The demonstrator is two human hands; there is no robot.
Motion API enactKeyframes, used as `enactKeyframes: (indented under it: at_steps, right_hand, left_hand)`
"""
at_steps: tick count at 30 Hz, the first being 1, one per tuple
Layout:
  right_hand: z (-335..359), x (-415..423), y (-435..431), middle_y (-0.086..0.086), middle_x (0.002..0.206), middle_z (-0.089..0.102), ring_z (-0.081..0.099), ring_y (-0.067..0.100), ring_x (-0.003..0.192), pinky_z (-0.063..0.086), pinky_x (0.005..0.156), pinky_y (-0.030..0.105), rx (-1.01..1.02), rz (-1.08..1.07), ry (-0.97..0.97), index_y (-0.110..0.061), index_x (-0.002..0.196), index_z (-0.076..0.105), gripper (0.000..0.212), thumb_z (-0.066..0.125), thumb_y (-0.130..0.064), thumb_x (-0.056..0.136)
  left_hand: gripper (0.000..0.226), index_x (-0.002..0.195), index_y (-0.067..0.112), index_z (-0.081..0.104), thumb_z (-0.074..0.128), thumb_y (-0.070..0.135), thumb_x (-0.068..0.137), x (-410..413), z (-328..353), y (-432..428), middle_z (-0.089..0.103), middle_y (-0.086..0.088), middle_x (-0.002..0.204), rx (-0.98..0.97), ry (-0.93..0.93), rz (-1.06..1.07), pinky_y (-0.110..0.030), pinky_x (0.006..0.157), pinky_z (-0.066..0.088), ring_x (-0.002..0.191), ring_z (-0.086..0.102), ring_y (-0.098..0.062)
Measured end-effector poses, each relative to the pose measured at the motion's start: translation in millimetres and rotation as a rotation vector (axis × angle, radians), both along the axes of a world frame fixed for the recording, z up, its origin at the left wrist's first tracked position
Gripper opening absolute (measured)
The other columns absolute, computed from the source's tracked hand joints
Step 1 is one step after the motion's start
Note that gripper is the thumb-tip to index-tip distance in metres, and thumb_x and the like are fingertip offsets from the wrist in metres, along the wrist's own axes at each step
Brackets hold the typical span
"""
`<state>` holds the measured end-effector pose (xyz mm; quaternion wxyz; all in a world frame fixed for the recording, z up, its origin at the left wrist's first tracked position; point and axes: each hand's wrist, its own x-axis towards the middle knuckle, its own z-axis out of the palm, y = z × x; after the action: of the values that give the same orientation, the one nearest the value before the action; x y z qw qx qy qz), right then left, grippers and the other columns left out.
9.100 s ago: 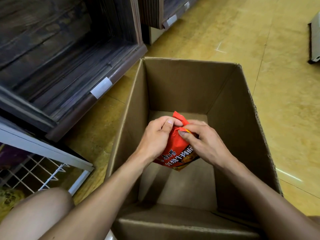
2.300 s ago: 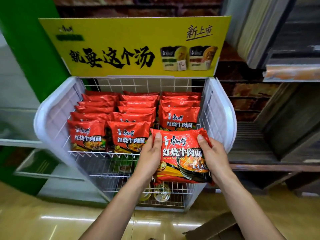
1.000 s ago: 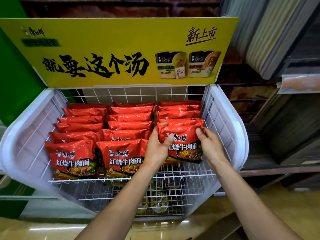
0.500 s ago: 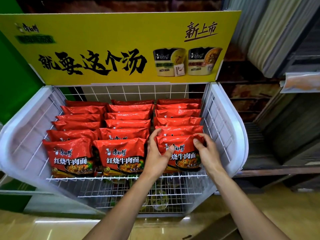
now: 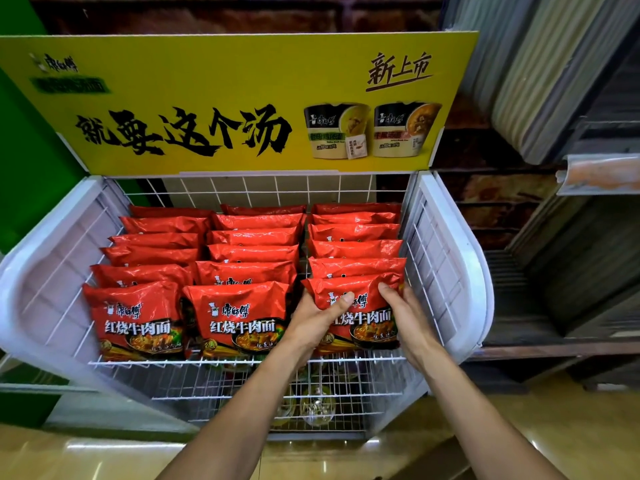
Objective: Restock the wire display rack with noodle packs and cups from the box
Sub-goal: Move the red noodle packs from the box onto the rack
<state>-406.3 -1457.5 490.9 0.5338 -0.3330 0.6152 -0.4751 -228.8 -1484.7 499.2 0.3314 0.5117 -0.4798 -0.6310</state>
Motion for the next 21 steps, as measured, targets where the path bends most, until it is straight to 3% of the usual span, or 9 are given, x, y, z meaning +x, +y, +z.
enactKeyframes:
  at_steps: [5,9,12,16,21]
  right_hand:
    - [-7,-3,2,-0.007,0.142,0.057,0.056,0.021,0.129,0.044,0.108,0.058,-0.023,-0.034,0.046,-0.052,0.143,0.037,0.087,0.067,-0.083,0.068]
    - [-7,-4,0,-0.007,0.146,0.054,0.054,0.021,0.131,0.043,0.109,0.058,-0.007,-0.004,0.063,-0.052,0.146,0.032,0.091,0.065,-0.086,0.068]
    - [-7,-6,1,-0.007,0.149,0.051,0.052,0.021,0.133,0.041,0.111,0.058,0.0,0.014,0.072,-0.05,0.149,0.028,0.096,0.064,-0.086,0.068]
    - [-5,-8,2,-0.007,0.146,0.053,0.054,0.019,0.131,0.042,0.11,0.057,0.001,0.043,0.049,-0.05,0.149,0.029,0.095,0.066,-0.083,0.069]
    - [-1,-8,4,-0.008,0.136,0.061,0.061,0.016,0.122,0.047,0.107,0.054,-0.039,0.033,0.012,-0.044,0.147,0.037,0.084,0.069,-0.072,0.075]
  left_hand:
    - [0.077,0.141,0.035,0.039,0.081,0.05,0.078,-2,0,-1,0.061,0.014,0.128,-0.053,-0.032,-0.016,-0.029,0.109,0.043,0.118,0.057,-0.001]
    - [0.087,0.15,0.034,0.027,0.079,0.046,0.081,-3,0,0,0.056,0.023,0.124,-0.076,-0.053,0.015,-0.013,0.095,0.043,0.108,0.05,0.013]
    - [0.108,0.158,0.038,0.012,0.081,0.048,0.076,1,0,-1,0.055,0.022,0.127,-0.094,-0.04,0.01,-0.025,0.104,0.041,0.113,0.051,0.01]
    - [0.112,0.158,0.041,0.012,0.086,0.044,0.073,3,2,-7,0.057,0.014,0.136,-0.098,0.006,0.0,-0.037,0.112,0.044,0.124,0.057,-0.005]
    - [0.116,0.158,0.043,0.01,0.087,0.047,0.072,7,4,-4,0.054,0.019,0.132,-0.088,0.008,-0.011,-0.033,0.109,0.042,0.124,0.054,-0.003]
